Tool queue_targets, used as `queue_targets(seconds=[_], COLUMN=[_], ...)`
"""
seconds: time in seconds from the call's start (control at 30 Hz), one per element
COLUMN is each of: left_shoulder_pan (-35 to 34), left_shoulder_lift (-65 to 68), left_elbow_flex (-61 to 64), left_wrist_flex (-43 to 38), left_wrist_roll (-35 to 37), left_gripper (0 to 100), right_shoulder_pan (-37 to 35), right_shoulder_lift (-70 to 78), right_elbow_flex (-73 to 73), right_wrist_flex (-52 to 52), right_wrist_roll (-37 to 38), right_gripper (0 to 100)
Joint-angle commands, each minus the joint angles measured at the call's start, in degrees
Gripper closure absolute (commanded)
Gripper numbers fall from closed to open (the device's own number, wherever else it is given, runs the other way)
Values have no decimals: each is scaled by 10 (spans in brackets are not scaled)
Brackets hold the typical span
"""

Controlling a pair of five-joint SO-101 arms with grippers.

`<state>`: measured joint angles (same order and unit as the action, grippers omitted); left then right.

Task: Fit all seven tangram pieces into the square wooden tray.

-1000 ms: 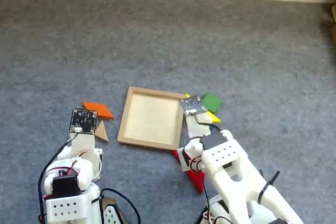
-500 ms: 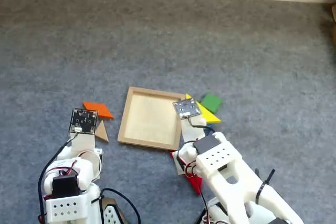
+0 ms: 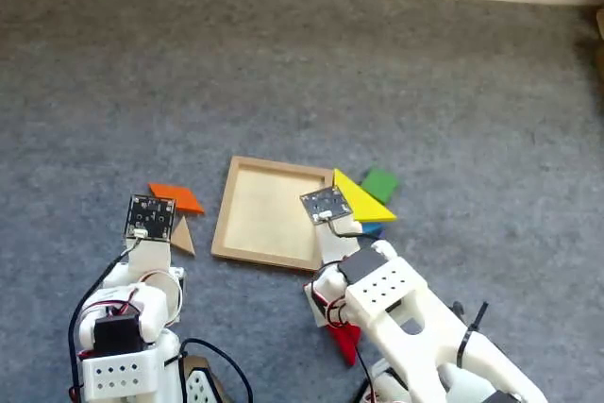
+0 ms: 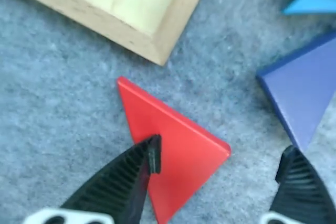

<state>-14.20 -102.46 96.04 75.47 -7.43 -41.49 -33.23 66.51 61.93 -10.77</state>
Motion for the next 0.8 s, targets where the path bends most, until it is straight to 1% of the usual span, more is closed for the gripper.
queue_targets(seconds=[0.0,0.1,0.17,0.27,0.4,0.77], left_shoulder_pan=[-5,-5,-5,-5,-5,-5], left_shoulder_lift=[-16,-16,-16,-16,-16,-16], left_elbow_flex=[11,11,11,11,11,11], left_wrist_flex=[2,2,2,2,2,2], left_wrist_roll=[2,2,2,2,2,2], left_gripper=[909,909,909,909,909,909], right_shoulder_pan=[-9,-10,-11,-38,-73,-76], right_shoulder_lift=[3,3,3,3,9,10], right_elbow_flex=[0,-34,-62,-91,-99,-40], right_wrist_flex=[18,40,70,104,90,83], right_wrist_roll=[-12,-72,-97,-100,-103,-104], right_gripper=[653,653,653,653,652,650])
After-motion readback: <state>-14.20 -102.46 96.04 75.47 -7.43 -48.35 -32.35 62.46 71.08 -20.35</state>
